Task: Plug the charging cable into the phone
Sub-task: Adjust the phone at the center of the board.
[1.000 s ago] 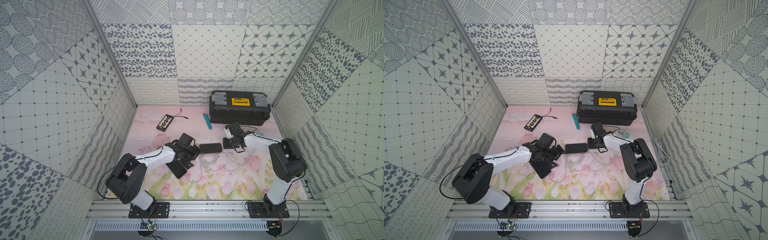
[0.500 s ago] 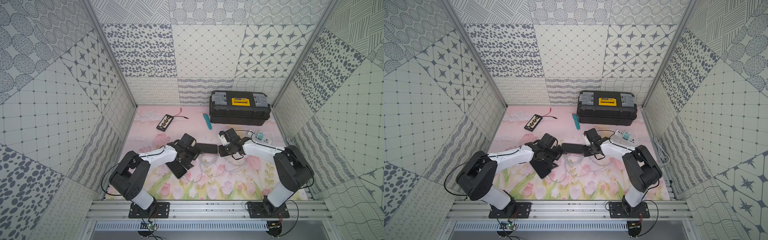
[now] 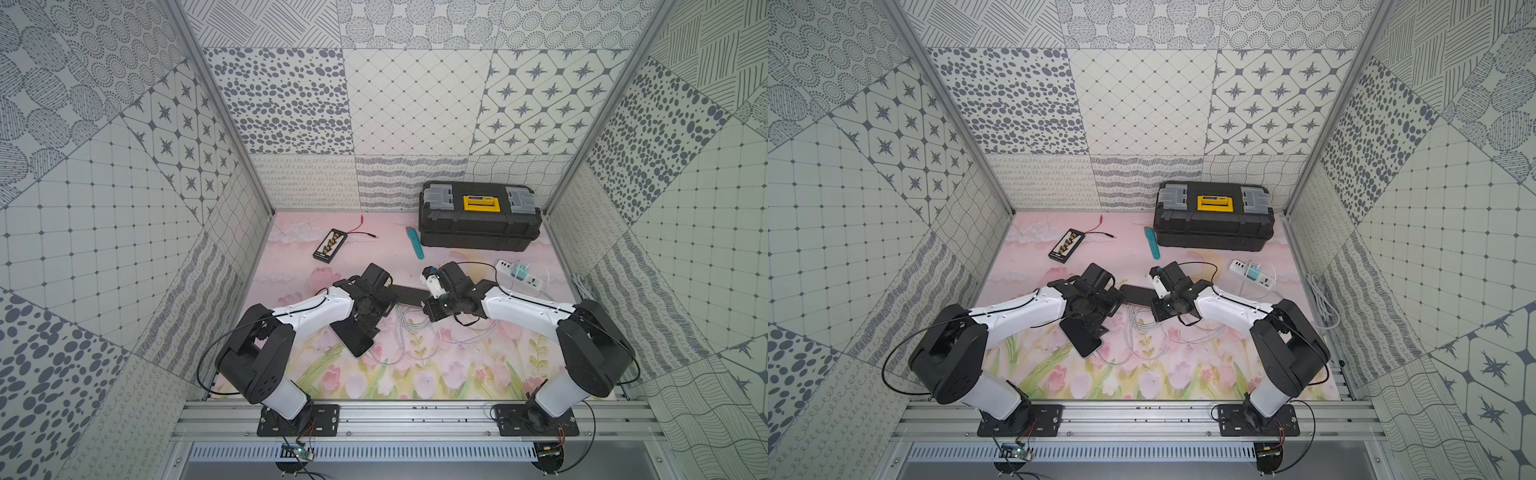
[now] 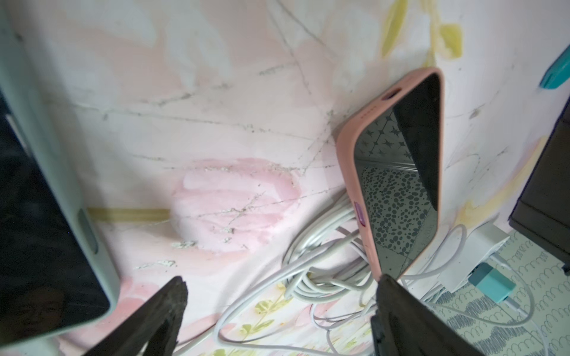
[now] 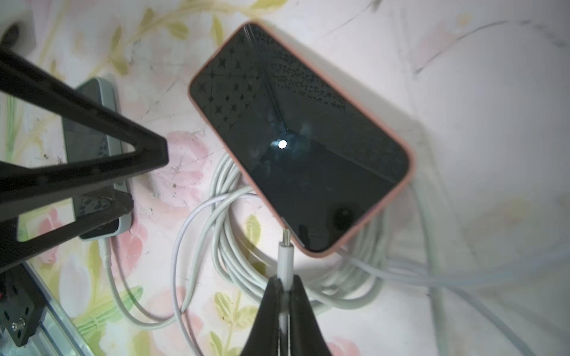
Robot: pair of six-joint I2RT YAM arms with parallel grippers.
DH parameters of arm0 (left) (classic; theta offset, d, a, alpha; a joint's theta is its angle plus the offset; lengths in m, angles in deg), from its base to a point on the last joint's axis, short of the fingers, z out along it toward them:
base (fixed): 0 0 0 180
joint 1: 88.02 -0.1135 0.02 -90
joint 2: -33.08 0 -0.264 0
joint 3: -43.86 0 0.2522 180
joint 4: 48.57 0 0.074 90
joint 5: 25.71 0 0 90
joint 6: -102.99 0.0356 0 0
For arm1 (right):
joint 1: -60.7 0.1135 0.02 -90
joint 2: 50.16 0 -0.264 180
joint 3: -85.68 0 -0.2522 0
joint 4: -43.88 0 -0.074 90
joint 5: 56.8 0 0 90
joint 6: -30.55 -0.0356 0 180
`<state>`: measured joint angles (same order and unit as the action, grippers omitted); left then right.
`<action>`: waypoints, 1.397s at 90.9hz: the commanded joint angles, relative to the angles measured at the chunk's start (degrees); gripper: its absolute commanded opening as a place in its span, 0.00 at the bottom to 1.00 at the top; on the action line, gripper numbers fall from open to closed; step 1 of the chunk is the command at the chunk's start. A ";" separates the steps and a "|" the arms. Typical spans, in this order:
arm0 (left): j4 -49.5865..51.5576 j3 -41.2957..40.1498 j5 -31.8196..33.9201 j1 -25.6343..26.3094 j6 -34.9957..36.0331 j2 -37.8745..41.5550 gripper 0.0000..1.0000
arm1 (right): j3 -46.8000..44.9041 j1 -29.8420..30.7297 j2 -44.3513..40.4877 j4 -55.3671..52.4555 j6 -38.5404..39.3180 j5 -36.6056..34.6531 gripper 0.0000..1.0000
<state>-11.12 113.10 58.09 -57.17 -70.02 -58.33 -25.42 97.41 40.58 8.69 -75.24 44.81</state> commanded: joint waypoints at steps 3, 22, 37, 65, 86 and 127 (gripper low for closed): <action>10.76 6.82 5.08 2.10 -4.25 -2.55 0.98 | 1.82 -4.31 -1.06 1.40 1.35 1.67 0.00; 13.23 13.04 3.80 3.28 -6.57 -7.55 0.99 | 11.28 -7.75 8.65 0.24 1.32 2.45 0.00; 16.63 16.84 5.58 3.71 -7.69 -9.92 0.99 | 17.02 -8.12 15.93 -1.14 3.01 0.31 0.00; 14.36 20.26 3.96 3.72 0.40 -13.36 0.99 | 17.25 -8.59 19.78 -1.90 4.32 1.74 0.00; 18.15 35.97 4.32 1.10 48.25 -16.94 0.99 | 10.95 -10.49 11.67 -1.73 1.31 3.34 0.00; 13.95 37.37 -18.27 0.77 119.18 -20.49 0.99 | 0.99 -11.36 -6.72 -4.16 -1.96 6.48 0.00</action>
<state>0.07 148.08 52.30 -55.80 4.67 -76.17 -22.47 85.96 36.89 5.67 -75.75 49.58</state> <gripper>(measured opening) 0.989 0.088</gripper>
